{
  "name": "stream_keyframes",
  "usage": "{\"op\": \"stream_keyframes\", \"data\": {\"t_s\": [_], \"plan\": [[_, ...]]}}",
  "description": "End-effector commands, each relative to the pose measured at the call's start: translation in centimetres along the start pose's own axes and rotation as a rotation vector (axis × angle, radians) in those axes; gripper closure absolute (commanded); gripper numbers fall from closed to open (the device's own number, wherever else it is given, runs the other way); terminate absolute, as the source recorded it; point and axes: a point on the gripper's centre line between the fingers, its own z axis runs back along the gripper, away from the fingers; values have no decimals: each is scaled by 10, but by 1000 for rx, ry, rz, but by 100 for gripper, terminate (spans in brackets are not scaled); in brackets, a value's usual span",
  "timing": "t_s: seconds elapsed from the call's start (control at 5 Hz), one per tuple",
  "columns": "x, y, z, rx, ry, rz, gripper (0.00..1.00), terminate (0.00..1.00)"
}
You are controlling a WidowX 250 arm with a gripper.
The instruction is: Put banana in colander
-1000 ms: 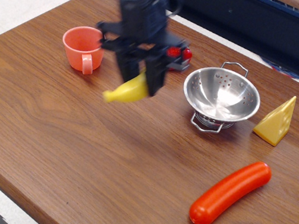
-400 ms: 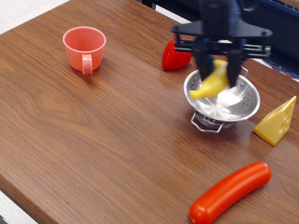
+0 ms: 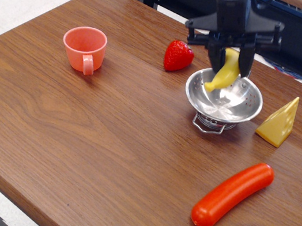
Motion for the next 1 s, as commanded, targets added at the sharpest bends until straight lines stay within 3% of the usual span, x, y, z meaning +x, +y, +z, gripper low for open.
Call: {"op": "stream_keyframes", "data": {"t_s": [0.0, 0.4, 0.6, 0.8], "plan": [[23, 1, 22, 3, -42, 29, 0, 0], [22, 8, 58, -36, -37, 53, 0, 0], [22, 8, 58, -36, -37, 53, 0, 0], [22, 8, 58, -36, -37, 53, 0, 100]]}}
